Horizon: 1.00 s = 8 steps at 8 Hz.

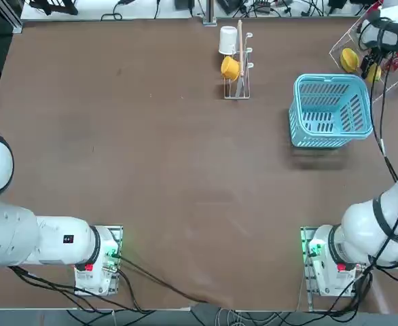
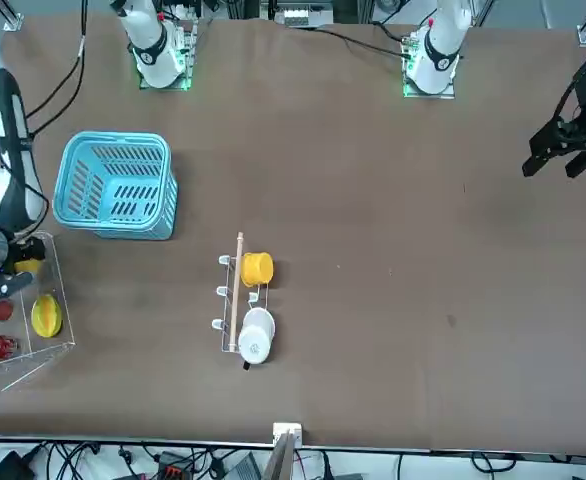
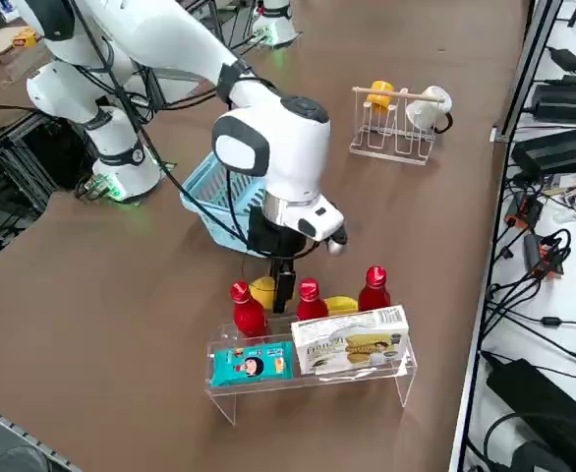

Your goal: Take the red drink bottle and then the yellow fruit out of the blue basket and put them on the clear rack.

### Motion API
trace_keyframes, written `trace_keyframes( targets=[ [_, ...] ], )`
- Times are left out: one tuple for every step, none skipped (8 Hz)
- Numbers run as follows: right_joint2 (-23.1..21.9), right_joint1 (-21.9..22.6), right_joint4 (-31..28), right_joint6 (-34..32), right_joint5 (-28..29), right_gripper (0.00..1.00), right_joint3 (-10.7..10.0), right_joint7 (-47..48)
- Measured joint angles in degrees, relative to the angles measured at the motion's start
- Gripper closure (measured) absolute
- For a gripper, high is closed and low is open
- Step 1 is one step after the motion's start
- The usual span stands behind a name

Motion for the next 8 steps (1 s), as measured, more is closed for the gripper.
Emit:
trace_keyframes(
  targets=[
    [0.01, 0.04, -1.12, 1.04, -0.26, 0.15, 0.00, 0.36],
    [0.01, 0.11, -2.09, 1.86, -1.23, 0.15, 0.00, 0.59],
    [0.03, 0.13, -2.68, 2.48, -3.25, 0.15, 0.00, 0.94],
    [0.05, 0.10, -3.14, 3.19, -4.86, 0.15, -0.04, 1.26],
    [0.07, 0.06, -3.52, 3.65, -5.46, 0.15, -0.08, 1.29],
    [0.13, 0.06, -3.75, 3.77, -5.63, 0.15, -0.09, 1.29],
    [0.29, 0.06, -3.90, 3.83, -5.86, 0.15, -0.09, 1.29],
    [0.62, 0.08, -3.93, 3.90, -6.83, 0.15, -0.08, 1.29]
  ],
)
